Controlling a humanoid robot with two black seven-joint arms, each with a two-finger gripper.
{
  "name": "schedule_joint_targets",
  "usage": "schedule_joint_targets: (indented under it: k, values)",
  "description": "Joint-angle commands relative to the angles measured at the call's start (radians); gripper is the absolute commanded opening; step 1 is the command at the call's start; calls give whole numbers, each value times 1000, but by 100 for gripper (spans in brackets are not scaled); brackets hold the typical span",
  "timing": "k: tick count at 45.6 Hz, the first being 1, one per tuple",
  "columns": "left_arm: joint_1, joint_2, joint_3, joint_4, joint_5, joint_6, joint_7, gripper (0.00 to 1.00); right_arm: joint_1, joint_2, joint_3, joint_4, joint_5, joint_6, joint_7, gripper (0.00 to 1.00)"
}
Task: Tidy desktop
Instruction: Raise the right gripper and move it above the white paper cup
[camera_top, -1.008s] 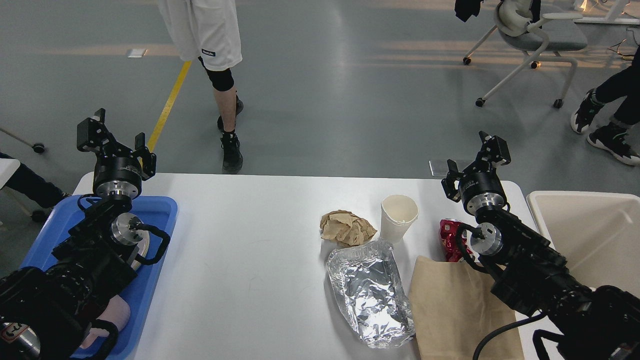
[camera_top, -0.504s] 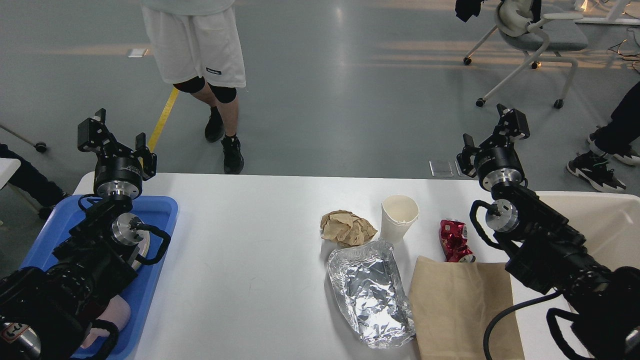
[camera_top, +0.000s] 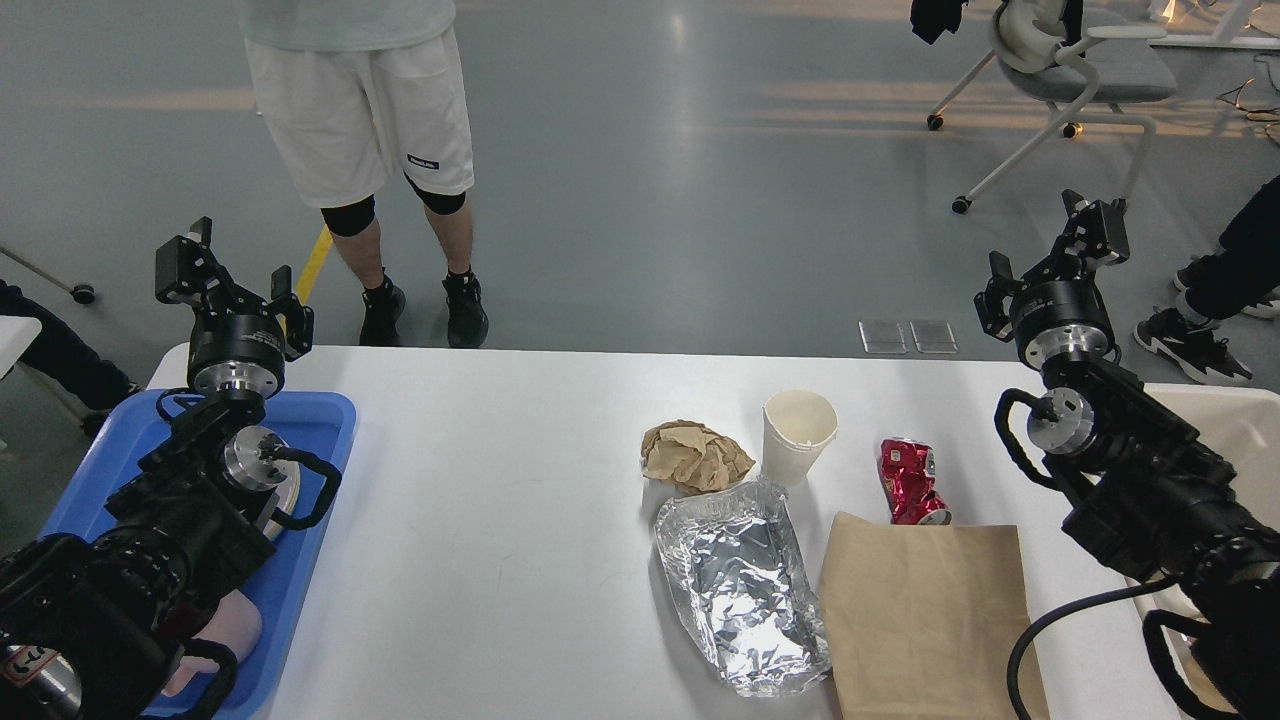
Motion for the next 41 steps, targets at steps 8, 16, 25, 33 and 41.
schedule_joint_targets:
  k: [8,16,25,33,41]
  values:
    - [0,0,0,0,0,0,-1,96,-7,-1,0,-2,0,0,0,100]
    - [0,0,0,0,0,0,-1,96,-10,1,-2,0,0,0,0,100]
    - [0,0,0,0,0,0,-1,96,-1,-8,-3,3,-3,0,0,100]
    - [0,0,0,0,0,0,-1,96,16,-2,-18,11,-6,5,-7,100]
    - [0,0,0,0,0,0,-1,96,65,-4,-238,9,-17,69,-9,100]
